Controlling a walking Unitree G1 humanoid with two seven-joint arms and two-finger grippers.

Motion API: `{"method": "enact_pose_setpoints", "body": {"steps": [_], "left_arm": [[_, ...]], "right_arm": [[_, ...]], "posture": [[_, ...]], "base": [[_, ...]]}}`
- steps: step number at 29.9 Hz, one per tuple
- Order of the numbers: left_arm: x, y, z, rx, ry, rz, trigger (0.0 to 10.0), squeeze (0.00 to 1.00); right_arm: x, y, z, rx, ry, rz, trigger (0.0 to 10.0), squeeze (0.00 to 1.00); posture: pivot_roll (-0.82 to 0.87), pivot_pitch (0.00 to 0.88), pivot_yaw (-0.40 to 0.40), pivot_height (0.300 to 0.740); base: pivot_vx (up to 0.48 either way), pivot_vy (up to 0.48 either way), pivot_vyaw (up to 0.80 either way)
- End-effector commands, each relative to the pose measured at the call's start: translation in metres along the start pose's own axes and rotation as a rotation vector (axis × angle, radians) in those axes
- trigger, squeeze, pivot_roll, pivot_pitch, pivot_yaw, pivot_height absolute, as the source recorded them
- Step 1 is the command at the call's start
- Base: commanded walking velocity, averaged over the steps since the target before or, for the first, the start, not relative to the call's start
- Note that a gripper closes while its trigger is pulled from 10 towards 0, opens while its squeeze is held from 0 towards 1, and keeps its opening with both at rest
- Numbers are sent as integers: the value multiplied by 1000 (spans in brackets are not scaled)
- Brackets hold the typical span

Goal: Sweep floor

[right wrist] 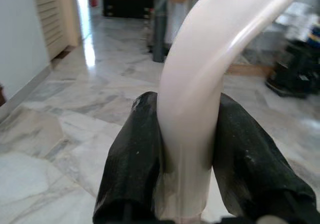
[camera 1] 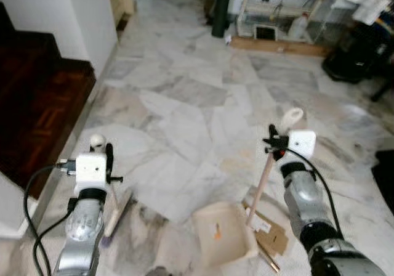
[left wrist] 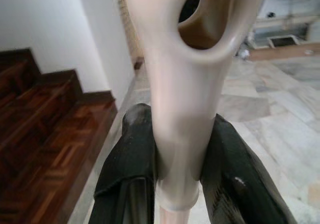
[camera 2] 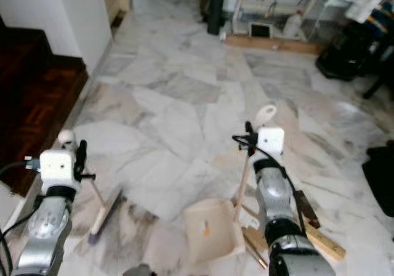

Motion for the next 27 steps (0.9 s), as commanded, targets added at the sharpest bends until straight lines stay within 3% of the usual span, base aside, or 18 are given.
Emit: {"method": "enact_pose_setpoints", "body": {"steps": [1, 25, 27], "left_arm": [[2, 3, 6, 33, 15, -15, 10000, 0], [12, 14, 6, 40, 4, -70, 10000, 0], [13, 16, 6, 41, 4, -74, 10000, 0]], "right_arm": [[8, 0, 3, 19, 3, -26, 10000, 0], [7, -2, 4, 35, 15, -44, 10000, 0], [9, -3, 5, 51, 26, -62, 10000, 0]], "posture": [[116, 113, -26, 740], [95, 24, 4, 740], [93, 20, 7, 740]], "base": [[0, 0, -800], [0, 0, -800], [0, 0, 0]]}}
Point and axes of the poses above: a point about 5 cm out from each wrist's last joint towards the gripper, its own y axis pointing out of the wrist towards the gripper, its own z axis along the axis of the wrist's last joint, x = y × z, the point moved 2 cm from there along y, pointing out of the wrist towards the gripper, and after that the axes turned 6 degrees about -y, right-handed, at the moved point
